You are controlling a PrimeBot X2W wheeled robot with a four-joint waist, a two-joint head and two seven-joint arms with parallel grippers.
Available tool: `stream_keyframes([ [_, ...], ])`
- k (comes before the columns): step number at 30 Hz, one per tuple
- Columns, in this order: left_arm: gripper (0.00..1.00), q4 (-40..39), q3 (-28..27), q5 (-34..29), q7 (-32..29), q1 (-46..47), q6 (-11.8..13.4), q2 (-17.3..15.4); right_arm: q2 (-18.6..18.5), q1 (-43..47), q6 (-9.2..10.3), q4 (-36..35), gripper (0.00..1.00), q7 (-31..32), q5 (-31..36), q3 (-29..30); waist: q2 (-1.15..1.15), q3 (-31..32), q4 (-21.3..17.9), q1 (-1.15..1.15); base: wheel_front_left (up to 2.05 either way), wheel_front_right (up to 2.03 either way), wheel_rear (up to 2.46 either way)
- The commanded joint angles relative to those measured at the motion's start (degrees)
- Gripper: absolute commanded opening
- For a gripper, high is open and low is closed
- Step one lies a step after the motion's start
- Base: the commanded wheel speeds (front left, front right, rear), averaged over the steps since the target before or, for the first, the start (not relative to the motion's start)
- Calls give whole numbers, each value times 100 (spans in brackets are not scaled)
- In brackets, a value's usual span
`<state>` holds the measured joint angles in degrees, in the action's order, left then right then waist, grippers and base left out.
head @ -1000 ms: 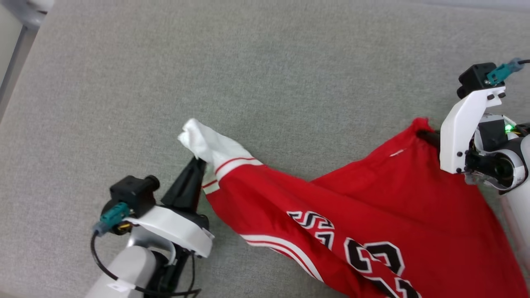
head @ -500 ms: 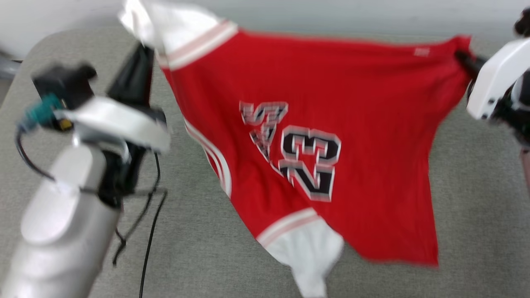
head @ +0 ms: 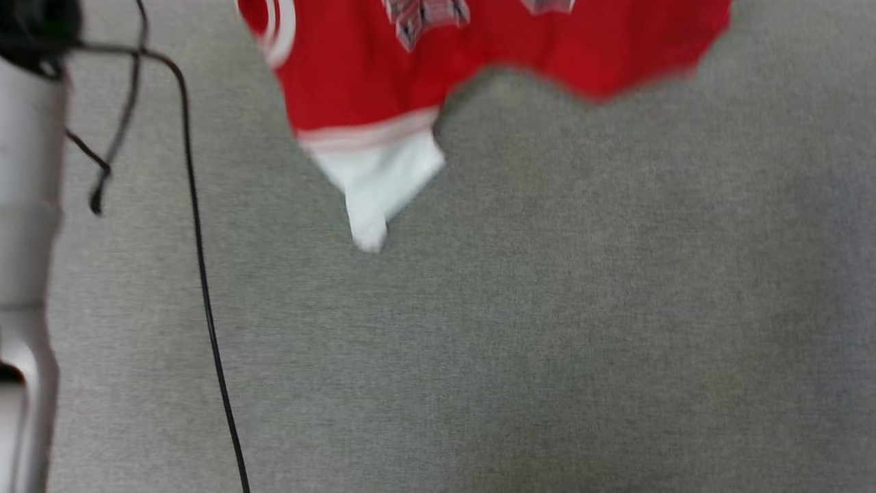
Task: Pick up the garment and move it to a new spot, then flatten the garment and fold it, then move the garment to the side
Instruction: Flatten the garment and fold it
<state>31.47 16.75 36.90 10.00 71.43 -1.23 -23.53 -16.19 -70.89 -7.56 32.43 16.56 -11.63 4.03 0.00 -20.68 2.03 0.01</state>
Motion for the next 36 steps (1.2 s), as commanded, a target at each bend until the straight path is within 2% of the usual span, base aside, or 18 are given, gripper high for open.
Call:
stream_keyframes([
  [1,0,167,-104,6,59,260,-20,-107,-4,-219,15,46,0,-107,148,98,0,-210,-121,-1,0,0,0],
  [9,0,875,-21,-91,82,1189,-260,-225,321,-1045,14,362,0,-260,441,86,0,-848,-289,-1,0,0,0],
  [19,0,1839,220,-58,216,1372,-516,-103,678,-1118,12,1061,0,-573,419,-59,0,-1368,-396,-1,0,0,0],
  [27,0,2481,350,340,314,816,-621,114,702,-641,13,1750,0,-862,133,-361,0,-1274,-345,-1,0,0,0],
  [30,0,2423,503,621,338,387,-626,218,635,-266,13,1925,0,-993,-49,-499,0,-1061,-287,-1,0,0,0],
  [36,0,1997,961,1061,434,-889,-629,180,471,794,13,2021,0,-1258,-461,-741,0,-433,-148,-1,0,0,0],
])
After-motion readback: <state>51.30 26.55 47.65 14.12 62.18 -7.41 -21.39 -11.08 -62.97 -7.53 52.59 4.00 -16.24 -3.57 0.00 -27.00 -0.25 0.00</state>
